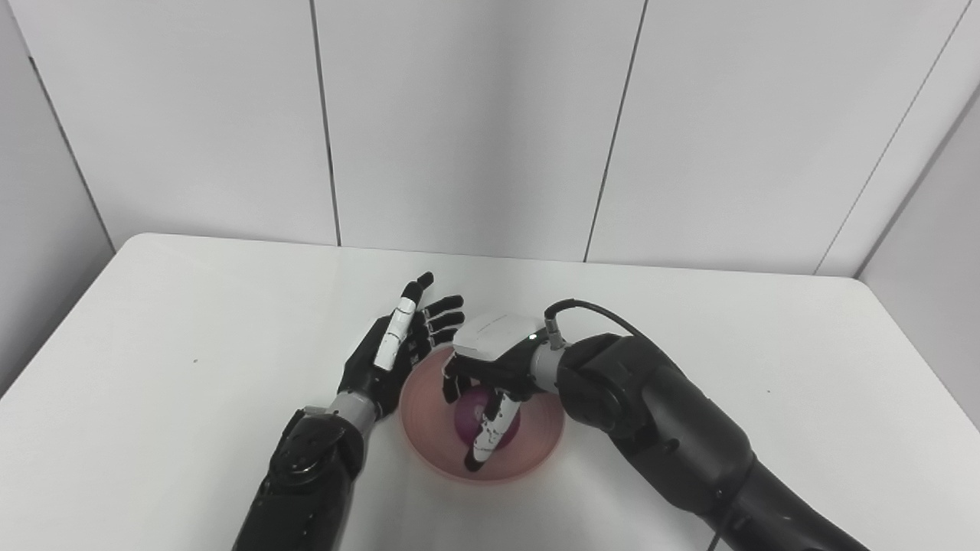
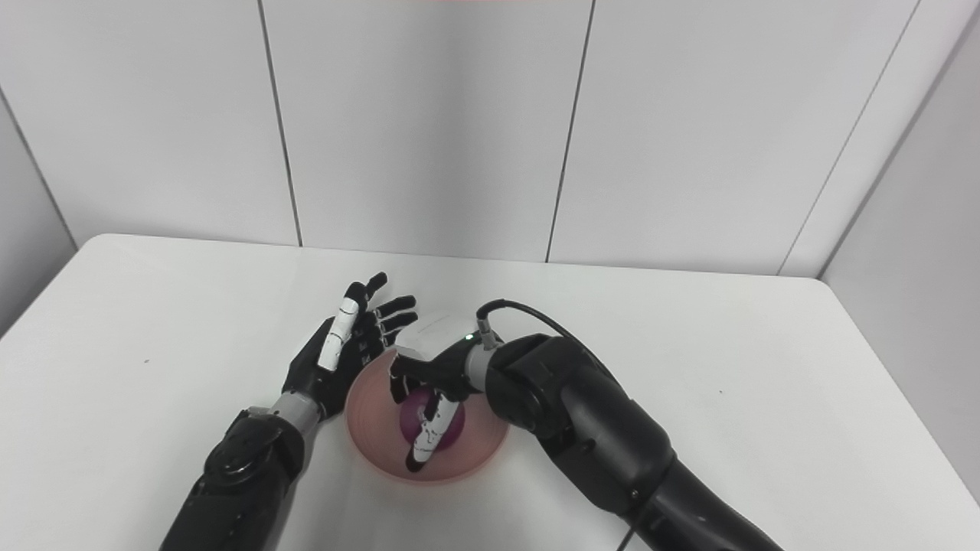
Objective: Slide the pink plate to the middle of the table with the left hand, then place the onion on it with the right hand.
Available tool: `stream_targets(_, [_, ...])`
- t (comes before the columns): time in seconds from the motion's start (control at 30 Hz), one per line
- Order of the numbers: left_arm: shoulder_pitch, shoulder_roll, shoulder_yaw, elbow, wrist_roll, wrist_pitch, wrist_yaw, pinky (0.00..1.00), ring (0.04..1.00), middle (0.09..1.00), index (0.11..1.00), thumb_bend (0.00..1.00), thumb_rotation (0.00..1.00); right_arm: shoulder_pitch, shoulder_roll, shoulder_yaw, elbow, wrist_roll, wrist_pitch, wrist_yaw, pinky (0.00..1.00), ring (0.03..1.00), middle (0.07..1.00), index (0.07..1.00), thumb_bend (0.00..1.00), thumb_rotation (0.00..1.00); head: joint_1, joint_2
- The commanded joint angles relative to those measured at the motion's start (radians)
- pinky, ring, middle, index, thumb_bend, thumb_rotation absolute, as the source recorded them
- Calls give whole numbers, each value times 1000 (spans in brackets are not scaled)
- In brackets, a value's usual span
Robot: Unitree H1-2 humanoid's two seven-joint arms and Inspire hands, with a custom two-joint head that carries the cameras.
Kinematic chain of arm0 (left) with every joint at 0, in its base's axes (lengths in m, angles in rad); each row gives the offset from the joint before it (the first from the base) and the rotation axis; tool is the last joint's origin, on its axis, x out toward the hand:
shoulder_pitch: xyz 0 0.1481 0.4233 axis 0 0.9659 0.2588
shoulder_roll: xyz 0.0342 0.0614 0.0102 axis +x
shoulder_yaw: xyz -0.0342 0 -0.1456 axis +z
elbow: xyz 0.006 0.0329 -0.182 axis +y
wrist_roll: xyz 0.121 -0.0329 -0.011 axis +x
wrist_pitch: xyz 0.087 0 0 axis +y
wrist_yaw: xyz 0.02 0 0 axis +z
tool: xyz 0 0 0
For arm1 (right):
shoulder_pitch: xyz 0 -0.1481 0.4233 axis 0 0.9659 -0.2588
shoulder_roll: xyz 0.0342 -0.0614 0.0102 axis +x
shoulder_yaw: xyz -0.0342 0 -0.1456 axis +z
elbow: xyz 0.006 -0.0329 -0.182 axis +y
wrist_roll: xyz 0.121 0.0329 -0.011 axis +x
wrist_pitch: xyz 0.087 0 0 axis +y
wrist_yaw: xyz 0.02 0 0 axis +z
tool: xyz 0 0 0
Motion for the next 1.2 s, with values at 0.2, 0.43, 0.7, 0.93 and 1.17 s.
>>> stream_targets(0.2, [56,1,-14,77,19,82,7,839,835,834,990,742,907,-72,-16,-52,-71,18,-20,3,542,670,743,719,985,562,-3,-1])
stream_targets(0.43, [61,-2,-12,60,14,93,13,834,824,837,983,749,882,-111,-40,-110,-136,43,-12,29,566,716,809,716,968,541,-5,2])
stream_targets(0.7, [60,2,-13,56,15,98,13,826,825,837,979,747,886,-101,-36,-246,-152,123,14,-42,562,672,739,720,942,468,-9,0])
stream_targets(0.93, [61,6,-11,39,11,111,10,824,828,839,985,741,885,-28,-1,-388,-86,231,19,-262,513,618,699,731,854,605,-14,0])
stream_targets(1.17, [64,9,-12,31,14,111,12,803,820,831,979,749,880,63,147,-637,67,541,120,-439,645,724,763,776,909,939,-17,3])
